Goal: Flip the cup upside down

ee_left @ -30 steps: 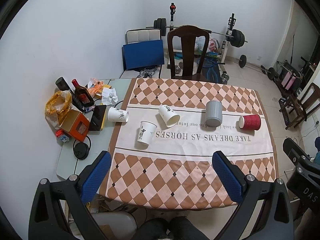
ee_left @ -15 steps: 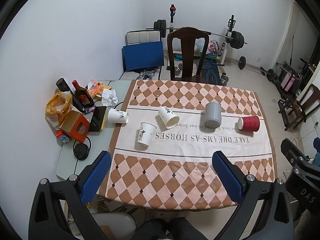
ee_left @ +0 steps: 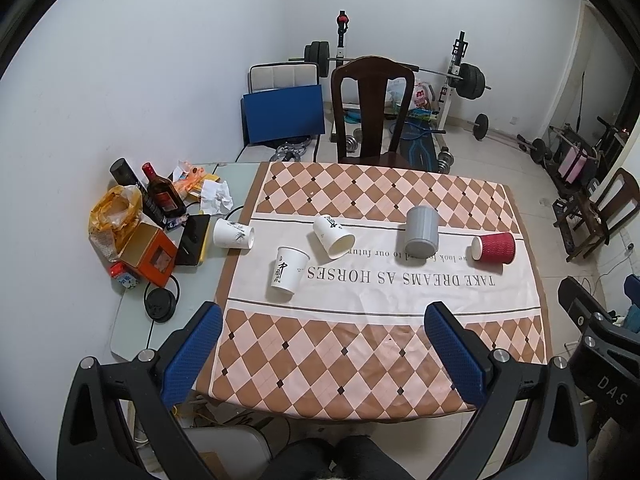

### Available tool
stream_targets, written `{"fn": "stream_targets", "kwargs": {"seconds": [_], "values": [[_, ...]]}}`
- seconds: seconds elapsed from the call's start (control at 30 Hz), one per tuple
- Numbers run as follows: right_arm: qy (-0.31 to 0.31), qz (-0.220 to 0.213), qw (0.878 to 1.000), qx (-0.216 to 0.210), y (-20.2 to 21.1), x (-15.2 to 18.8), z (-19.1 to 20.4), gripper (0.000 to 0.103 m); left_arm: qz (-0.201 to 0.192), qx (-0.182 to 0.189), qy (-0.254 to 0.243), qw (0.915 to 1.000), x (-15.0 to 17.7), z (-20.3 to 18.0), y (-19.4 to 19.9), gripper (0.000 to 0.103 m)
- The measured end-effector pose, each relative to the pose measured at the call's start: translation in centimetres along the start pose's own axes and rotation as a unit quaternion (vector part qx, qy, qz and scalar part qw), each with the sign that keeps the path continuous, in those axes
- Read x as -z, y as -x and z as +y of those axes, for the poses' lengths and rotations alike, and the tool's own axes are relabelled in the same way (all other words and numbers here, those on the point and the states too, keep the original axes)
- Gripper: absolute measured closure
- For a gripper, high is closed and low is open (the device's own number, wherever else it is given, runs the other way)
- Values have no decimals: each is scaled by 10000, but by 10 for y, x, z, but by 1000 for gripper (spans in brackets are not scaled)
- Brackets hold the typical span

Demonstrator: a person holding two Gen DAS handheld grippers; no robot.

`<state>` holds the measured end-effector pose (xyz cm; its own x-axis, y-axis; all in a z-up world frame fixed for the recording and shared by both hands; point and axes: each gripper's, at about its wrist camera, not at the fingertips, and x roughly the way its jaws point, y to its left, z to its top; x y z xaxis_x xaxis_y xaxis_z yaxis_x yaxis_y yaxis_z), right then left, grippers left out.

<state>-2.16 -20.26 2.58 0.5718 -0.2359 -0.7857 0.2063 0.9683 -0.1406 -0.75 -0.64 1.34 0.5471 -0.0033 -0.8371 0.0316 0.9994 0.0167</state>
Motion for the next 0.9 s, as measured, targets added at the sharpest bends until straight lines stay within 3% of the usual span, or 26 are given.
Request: {"fn": "stream_targets", "kwargs": {"seconds": [0.9], "values": [[-33, 23, 10000, 24, -1, -4, -1, 0, -14, -53, 48, 10000, -5, -1, 2, 0]]}}
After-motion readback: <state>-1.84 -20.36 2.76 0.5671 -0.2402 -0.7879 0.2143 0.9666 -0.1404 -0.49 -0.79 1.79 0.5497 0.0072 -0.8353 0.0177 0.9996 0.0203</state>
